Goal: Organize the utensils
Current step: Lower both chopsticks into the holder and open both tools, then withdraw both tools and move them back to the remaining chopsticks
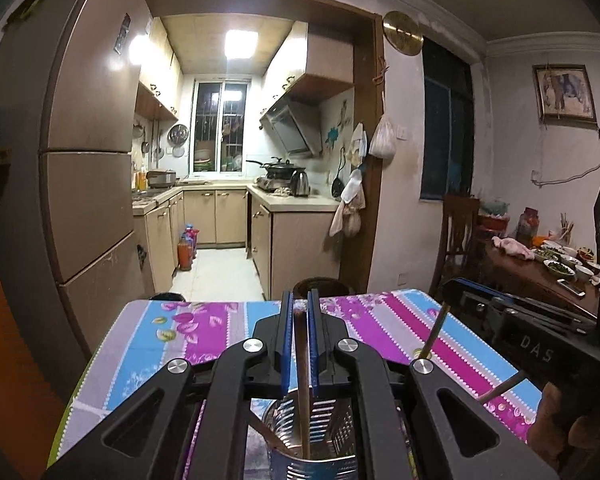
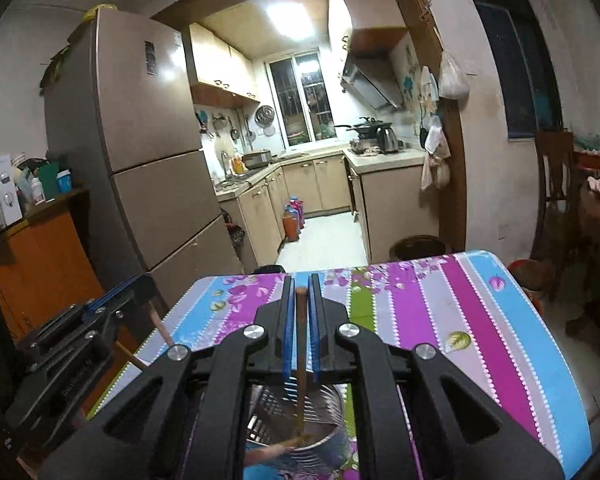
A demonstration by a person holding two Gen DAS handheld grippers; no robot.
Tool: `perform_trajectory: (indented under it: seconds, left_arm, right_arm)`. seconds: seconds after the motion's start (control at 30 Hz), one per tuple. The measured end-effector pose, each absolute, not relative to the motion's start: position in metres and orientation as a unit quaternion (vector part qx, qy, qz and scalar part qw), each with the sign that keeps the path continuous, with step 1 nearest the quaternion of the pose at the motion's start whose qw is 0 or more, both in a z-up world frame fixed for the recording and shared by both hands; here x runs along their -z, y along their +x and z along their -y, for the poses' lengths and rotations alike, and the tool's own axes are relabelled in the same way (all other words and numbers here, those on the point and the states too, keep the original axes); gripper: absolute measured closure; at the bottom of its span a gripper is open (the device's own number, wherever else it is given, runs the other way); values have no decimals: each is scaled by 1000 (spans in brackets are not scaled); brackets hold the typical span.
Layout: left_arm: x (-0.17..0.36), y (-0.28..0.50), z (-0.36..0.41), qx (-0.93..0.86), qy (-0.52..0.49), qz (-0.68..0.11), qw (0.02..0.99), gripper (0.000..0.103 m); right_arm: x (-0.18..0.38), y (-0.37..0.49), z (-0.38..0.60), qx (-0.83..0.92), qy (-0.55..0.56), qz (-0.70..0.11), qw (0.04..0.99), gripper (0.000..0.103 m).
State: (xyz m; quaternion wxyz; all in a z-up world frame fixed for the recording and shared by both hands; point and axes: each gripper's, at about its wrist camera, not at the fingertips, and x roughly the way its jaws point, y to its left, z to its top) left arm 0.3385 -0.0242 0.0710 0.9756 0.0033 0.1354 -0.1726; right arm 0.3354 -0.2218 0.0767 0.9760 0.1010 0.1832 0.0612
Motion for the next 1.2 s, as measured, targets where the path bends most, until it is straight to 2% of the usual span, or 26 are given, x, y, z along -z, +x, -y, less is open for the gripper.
perform_trajectory:
  seconds: [0.1,0.23,0.3,0.4,0.6,0.7,0.83,1.0,1.17,1.2]
  left_arm:
    - [-82,328,19,169,-3,-121,978,95]
    - [-121,295,-6,165,-30,-71,983,92]
    - [-140,260,-30,147,-40,-33,988,77]
    - [-148,210,-57,131,-29,6,991,70]
    - [-118,117,-92,113,41,-8,993,61]
    - [-87,82,-102,96,67,-39,992,53]
    - [-39,37,-104,108,84,-93,986,50]
    - [15,4,-87,126,107,-153,974,50]
    - [59,-9,-68,168,73,-229,956,50]
    - [67,-11,-63,165,82,-236,954,52]
  right_arm:
    - [-88,328,231,-47,103,-171,979,89]
    - [-122,287,259,-27,93,-114,989,82]
    - [-133,262,274,-11,81,-93,992,81]
    - [-140,212,307,8,63,-69,996,71]
    - [-114,100,356,64,12,-63,996,50]
    - [-86,42,367,92,-1,-80,993,37]
    - [-50,-2,365,126,-15,-104,986,21]
    - [-8,-27,346,140,-20,-151,978,20]
    - [33,-39,321,87,-7,-193,977,21]
    - [43,-37,315,68,-1,-207,976,27]
